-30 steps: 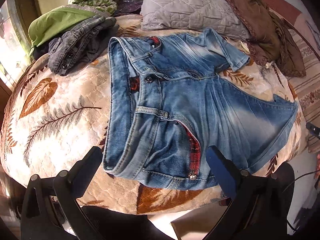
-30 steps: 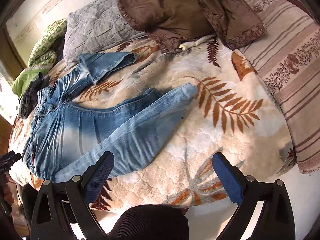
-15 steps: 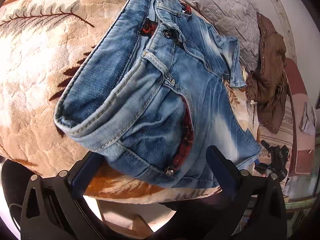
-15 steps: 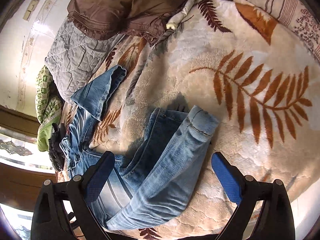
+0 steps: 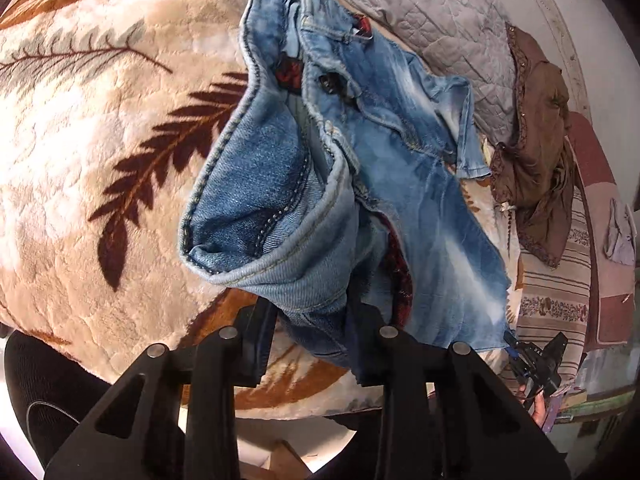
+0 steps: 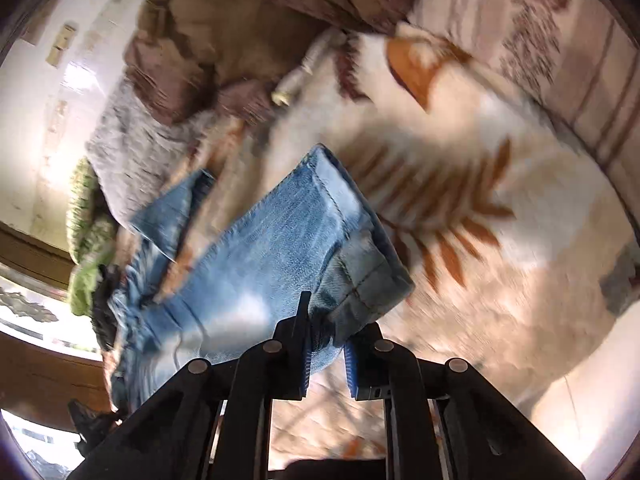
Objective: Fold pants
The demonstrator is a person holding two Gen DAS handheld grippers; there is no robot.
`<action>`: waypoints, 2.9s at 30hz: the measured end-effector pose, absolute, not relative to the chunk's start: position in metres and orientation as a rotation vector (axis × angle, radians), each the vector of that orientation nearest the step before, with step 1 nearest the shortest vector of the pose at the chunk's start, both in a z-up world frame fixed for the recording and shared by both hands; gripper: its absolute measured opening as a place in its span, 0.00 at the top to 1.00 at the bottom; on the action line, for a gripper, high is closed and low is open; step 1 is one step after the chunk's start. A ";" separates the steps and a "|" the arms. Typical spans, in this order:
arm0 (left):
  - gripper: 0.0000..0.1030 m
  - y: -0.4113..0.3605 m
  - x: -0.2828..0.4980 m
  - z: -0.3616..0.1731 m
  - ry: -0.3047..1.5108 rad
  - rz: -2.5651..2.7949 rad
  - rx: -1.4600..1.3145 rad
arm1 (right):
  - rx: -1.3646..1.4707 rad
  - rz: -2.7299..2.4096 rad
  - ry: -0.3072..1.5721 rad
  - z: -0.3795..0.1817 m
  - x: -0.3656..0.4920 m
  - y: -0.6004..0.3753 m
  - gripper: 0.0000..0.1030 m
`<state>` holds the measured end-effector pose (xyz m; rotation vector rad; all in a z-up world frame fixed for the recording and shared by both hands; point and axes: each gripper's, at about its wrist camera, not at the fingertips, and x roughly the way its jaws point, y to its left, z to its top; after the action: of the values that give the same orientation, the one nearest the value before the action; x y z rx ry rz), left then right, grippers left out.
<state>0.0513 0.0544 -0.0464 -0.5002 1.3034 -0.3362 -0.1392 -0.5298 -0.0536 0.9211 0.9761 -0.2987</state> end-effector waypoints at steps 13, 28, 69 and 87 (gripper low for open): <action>0.17 0.084 0.062 0.043 1.069 -0.405 -0.359 | 0.744 -0.317 0.665 0.046 -0.118 -0.525 0.56; 0.19 0.040 0.241 -0.044 1.255 -0.284 -0.533 | 1.024 0.074 0.983 -0.066 0.173 -0.409 0.54; 0.23 0.071 0.342 -0.043 1.266 -0.204 -0.786 | 0.438 -0.233 0.797 0.032 0.307 -0.455 0.32; 0.93 0.047 0.257 0.060 0.959 -0.384 -0.510 | 0.447 -0.092 0.654 0.094 0.161 -0.485 0.99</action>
<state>0.2574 0.0474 0.0603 -0.5104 0.9594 -0.3844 0.1609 -0.4847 0.0943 0.4469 0.6543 -0.0919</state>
